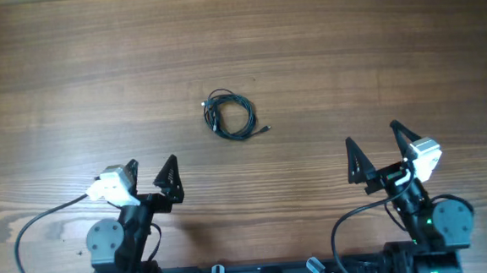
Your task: Untangle cables
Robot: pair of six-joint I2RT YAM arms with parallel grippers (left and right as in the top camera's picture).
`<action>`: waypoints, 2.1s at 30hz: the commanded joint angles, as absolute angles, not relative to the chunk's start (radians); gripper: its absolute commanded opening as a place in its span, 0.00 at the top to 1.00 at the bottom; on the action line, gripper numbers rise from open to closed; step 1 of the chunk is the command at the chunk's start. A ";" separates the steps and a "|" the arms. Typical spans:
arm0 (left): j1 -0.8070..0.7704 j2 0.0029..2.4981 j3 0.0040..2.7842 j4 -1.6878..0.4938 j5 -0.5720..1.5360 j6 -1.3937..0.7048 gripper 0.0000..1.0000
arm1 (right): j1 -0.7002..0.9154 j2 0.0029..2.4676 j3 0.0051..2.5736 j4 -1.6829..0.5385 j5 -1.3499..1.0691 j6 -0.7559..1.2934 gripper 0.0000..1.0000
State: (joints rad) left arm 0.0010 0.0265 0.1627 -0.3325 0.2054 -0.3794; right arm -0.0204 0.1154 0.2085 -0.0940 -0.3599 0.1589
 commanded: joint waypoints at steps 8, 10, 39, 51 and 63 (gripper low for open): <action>-0.005 0.436 0.849 -0.767 0.287 -0.375 0.00 | -0.014 0.758 0.902 -0.644 -0.638 0.104 0.01; -0.005 0.487 0.896 -0.819 0.341 -0.381 0.00 | -0.014 0.839 0.973 -0.733 -0.657 0.115 0.01; -0.005 1.255 1.186 -0.992 0.447 -0.344 0.00 | 0.541 1.911 1.354 -0.628 -0.406 -0.147 0.01; -0.005 1.255 1.185 -1.011 0.421 -0.344 0.00 | 0.645 2.033 1.343 -0.444 -0.420 -0.105 0.29; -0.005 1.255 1.185 -1.012 0.422 -0.344 0.00 | 0.674 2.091 1.320 -0.445 -0.362 -0.102 0.54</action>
